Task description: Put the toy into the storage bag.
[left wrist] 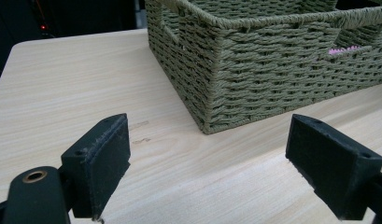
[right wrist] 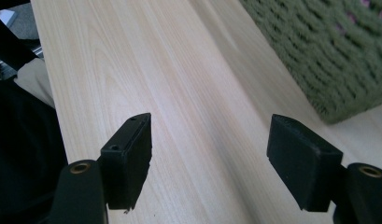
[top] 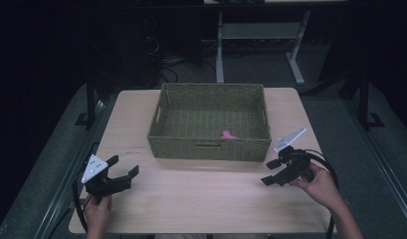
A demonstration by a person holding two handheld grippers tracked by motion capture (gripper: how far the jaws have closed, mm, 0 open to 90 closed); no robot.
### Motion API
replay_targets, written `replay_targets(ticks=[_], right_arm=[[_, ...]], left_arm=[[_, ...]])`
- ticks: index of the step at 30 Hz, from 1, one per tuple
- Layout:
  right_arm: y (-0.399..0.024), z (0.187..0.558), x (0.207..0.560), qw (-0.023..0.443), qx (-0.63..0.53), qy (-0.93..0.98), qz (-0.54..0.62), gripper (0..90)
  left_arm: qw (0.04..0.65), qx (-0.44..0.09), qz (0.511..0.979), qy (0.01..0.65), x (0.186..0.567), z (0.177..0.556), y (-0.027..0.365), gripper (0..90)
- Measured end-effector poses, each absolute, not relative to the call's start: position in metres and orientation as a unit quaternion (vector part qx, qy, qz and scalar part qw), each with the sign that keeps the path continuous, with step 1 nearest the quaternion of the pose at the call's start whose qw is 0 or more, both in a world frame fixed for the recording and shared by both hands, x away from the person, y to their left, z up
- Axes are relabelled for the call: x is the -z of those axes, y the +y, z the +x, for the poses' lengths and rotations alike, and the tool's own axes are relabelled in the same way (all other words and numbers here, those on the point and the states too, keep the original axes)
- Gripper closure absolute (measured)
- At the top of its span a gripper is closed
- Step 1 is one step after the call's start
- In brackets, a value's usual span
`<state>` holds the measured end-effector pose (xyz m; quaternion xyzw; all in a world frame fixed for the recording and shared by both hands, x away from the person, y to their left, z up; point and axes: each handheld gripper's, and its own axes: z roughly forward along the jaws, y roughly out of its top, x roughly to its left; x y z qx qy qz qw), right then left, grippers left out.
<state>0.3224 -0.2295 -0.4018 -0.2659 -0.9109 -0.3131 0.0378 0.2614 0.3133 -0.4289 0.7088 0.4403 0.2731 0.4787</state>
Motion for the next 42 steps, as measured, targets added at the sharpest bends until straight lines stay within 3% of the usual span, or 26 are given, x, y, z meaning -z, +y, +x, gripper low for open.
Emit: replay_targets(ticks=[19, 42], right_arm=[[-0.251, 0.305, 0.429, 0.051, 0.313, -0.900, -0.299, 29.6], [-0.263, 0.266, 0.444, 0.016, 0.333, -0.888, -0.318, 29.7]], left_arm=[[0.477, -0.273, 0.710, 0.440, 0.429, 0.262, 0.312, 13.3], [0.475, -0.273, 0.713, 0.438, 0.430, 0.262, 0.311, 13.3]])
